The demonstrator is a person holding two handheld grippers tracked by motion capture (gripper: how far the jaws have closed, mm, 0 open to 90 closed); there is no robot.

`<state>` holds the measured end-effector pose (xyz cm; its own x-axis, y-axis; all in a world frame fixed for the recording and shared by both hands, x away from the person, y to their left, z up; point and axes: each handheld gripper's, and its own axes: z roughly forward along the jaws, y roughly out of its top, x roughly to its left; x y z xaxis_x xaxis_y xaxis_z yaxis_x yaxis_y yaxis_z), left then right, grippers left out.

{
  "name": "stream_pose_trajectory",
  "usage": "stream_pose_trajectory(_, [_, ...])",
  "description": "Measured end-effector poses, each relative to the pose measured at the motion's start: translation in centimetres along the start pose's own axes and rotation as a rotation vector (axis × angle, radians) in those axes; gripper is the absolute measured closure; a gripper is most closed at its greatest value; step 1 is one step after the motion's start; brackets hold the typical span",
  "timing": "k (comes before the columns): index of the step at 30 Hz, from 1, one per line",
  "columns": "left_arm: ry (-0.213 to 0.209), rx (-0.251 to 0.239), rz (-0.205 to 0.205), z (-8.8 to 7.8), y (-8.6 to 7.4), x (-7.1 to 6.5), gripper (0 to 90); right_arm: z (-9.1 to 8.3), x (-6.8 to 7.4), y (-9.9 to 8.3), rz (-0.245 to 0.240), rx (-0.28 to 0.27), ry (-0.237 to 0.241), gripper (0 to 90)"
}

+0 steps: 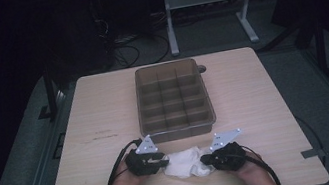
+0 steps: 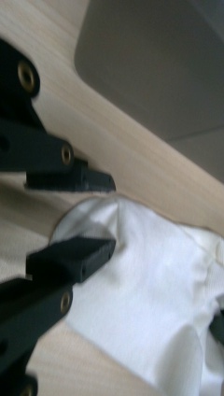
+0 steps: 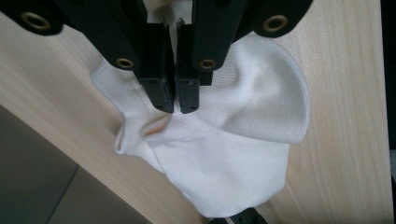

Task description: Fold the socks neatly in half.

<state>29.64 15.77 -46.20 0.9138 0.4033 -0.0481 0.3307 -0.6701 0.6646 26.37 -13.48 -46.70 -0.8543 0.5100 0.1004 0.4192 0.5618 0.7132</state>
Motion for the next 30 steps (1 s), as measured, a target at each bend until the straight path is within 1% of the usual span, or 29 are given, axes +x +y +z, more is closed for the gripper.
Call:
stream_pose_trajectory(3, [-0.029, 0.005, -0.001, 0.0, 0.1, 0.0, 80.9, -0.1, 0.0, 0.0, 0.003, 0.001, 0.0, 87.5])
stream_pose_trajectory(4, [-0.035, 0.003, -0.008, 0.1, 0.1, -0.1, 84.5, -0.1, 0.0, 0.0, 0.004, 0.002, 0.001, 87.5])
stream_pose_trajectory(6, [-0.04, 0.013, -0.009, 0.0, 0.1, 0.0, 87.3, -0.1, -0.1, 0.0, 0.0, 0.001, 0.002, 88.0])
stream_pose_trajectory(8, [-0.042, 0.009, -0.031, 0.0, 0.1, 0.0, 88.2, -0.2, -0.1, 0.1, 0.007, 0.0, 0.005, 88.3])
stream_pose_trajectory(9, [-0.045, 0.015, -0.03, -0.1, 0.1, 0.0, 88.3, -0.2, -0.1, 0.1, 0.005, -0.003, 0.003, 88.4])
stream_pose_trajectory(10, [-0.047, 0.014, -0.042, -0.1, 0.1, 0.0, 88.4, -0.3, -0.1, 0.2, 0.006, -0.007, 0.002, 88.6])
stream_pose_trajectory(11, [-0.051, 0.013, -0.051, -0.3, 0.1, 0.0, 88.5, -0.4, -0.1, 0.2, 0.015, -0.01, 0.002, 88.6])
stream_pose_trajectory(13, [-0.05, 0.009, -0.055, -0.6, 0.1, 0.0, 88.6, -0.7, -0.1, 0.4, 0.014, -0.02, 0.001, 88.8])
stream_pose_trajectory(14, [-0.052, 0.004, -0.057, -0.8, 0.2, -0.1, 88.6, -0.9, -0.1, 0.5, 0.023, -0.021, 0.001, 88.8])
stream_pose_trajectory(18, [-0.057, -0.027, -0.065, -2.1, 0.4, -0.3, 88.7, -1.5, -0.2, 0.8, 0.024, -0.045, 0.005, 89.0])
stream_pose_trajectory(20, [-0.06, -0.05, -0.07, -2.8, 0.5, -0.4, 88.7, -1.8, -0.2, 0.9, 0.033, -0.054, 0.011, 89.0])
stream_pose_trajectory(21, [-0.063, -0.063, -0.075, -3.1, 0.6, -0.5, 88.8, -1.9, -0.2, 1.0, 0.029, -0.061, 0.012, 89.0])
stream_pose_trajectory(22, [-0.069, -0.073, -0.079, -3.3, 0.7, -0.6, 88.8, -2.1, -0.2, 1.2, 0.037, -0.063, 0.013, 89.0])
stream_pose_trajectory(23, [-0.075, -0.083, -0.077, -3.5, 0.9, -0.8, 88.8, -2.2, -0.3, 1.3, 0.033, -0.066, 0.013, 89.0])
stream_pose_trajectory(26, [-0.095, -0.099, -0.079, -3.5, 1.2, -1.3, 88.8, -2.7, -0.8, 1.7, 0.034, -0.078, 0.013, 89.0])
stream_pose_trajectory(28, [-0.107, -0.102, -0.075, -3.3, 1.4, -1.8, 88.8, -3.1, -1.2, 1.9, 0.041, -0.086, 0.008, 89.0])
stream_pose_trajectory(30, [-0.13, -0.1, -0.076, -3.0, 1.6, -2.0, 88.8, -3.4, -1.6, 1.9, 0.048, -0.088, 0.003, 89.0])
